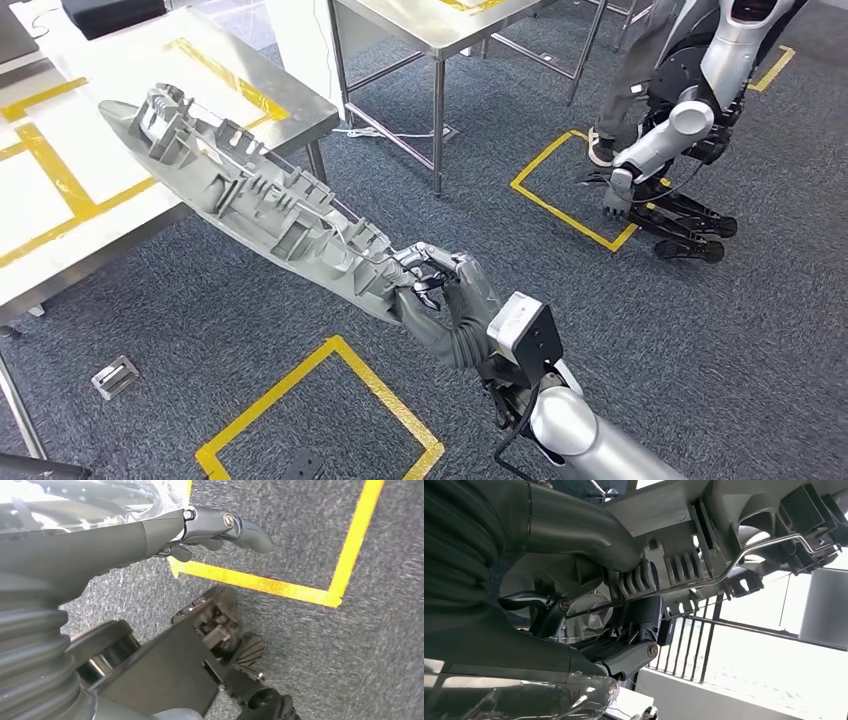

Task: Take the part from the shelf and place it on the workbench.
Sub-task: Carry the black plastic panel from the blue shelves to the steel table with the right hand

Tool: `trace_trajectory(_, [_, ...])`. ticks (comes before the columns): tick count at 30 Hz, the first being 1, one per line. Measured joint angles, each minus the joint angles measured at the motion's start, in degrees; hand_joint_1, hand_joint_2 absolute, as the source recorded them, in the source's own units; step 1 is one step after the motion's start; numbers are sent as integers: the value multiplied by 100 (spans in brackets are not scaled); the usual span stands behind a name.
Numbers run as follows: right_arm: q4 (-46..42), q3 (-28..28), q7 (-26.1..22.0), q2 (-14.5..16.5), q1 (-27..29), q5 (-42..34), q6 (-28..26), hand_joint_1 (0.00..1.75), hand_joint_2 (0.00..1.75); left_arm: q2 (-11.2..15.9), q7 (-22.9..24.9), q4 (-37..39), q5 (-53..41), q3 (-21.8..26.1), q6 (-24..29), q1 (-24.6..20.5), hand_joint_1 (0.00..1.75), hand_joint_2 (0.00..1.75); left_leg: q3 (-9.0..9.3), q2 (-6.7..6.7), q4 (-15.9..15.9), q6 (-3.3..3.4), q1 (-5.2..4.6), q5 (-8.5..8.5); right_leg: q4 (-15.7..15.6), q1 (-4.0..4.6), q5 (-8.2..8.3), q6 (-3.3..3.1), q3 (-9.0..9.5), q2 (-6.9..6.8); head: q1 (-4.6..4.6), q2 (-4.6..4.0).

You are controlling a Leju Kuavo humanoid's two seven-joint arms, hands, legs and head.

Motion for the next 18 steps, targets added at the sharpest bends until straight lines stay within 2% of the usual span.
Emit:
trace_trajectory(3, [25,-7,-10,0,-18,-13,-2,175,175,14,1,-10,-8,0,1,5,0,175,3,-2,-31,56,-12,3,-5,7,2,-70,5,0,15,0])
trace_trajectory(4, [36,-7,-13,0,-22,-19,-2,175,175,18,1,-14,-12,0,0,3,0,175,3,-2,-31,69,-18,1,-21,6,12,-75,13,-1,19,0])
trace_trajectory(9, [88,-11,-20,0,-53,-25,-15,175,175,25,37,-38,-40,0,-9,-13,0,175,3,-2,-29,122,-26,-12,-94,4,45,-13,46,2,24,0])
trace_trajectory(15, [89,-14,-20,0,-54,-25,-20,175,175,37,51,-39,-46,0,-9,-13,0,175,3,-2,-26,135,-28,-19,-119,0,42,86,56,2,22,0])
trace_trajectory(18, [90,-14,-18,0,-54,-24,-20,175,175,39,51,-39,-51,0,-9,-12,0,175,6,-2,-26,134,-26,-19,-119,0,39,104,55,2,21,0])
